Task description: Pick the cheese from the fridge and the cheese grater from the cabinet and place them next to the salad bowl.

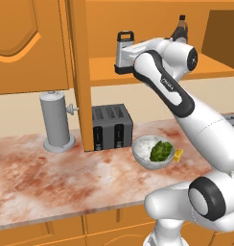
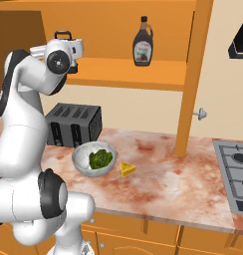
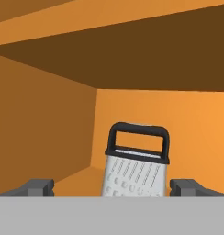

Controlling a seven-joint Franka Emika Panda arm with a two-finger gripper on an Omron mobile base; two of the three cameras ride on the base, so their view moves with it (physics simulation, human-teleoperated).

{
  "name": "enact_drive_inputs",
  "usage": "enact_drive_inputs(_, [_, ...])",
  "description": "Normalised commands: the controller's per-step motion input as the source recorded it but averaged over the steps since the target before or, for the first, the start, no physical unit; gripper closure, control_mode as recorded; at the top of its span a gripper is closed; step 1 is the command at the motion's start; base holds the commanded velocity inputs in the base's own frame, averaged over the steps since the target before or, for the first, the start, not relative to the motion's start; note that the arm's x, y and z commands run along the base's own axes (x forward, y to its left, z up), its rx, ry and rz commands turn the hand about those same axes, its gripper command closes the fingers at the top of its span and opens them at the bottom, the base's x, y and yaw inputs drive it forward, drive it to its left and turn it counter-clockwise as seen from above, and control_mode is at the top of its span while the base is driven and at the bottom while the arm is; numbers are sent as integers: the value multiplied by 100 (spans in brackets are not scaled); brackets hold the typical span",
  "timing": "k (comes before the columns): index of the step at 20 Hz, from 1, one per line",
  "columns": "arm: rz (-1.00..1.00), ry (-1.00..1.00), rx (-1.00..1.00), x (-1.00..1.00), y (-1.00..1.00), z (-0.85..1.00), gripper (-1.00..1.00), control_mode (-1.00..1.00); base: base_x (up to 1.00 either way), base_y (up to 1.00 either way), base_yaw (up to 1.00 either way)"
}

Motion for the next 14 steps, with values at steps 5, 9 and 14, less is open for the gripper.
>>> enact_drive_inputs(5, [0,0,0,14,4,0,-100,-100,0,0,0])
enact_drive_inputs(9, [0,0,0,11,1,0,-100,-100,0,0,0])
enact_drive_inputs(14, [0,0,-2,14,9,0,-100,-100,0,0,0])
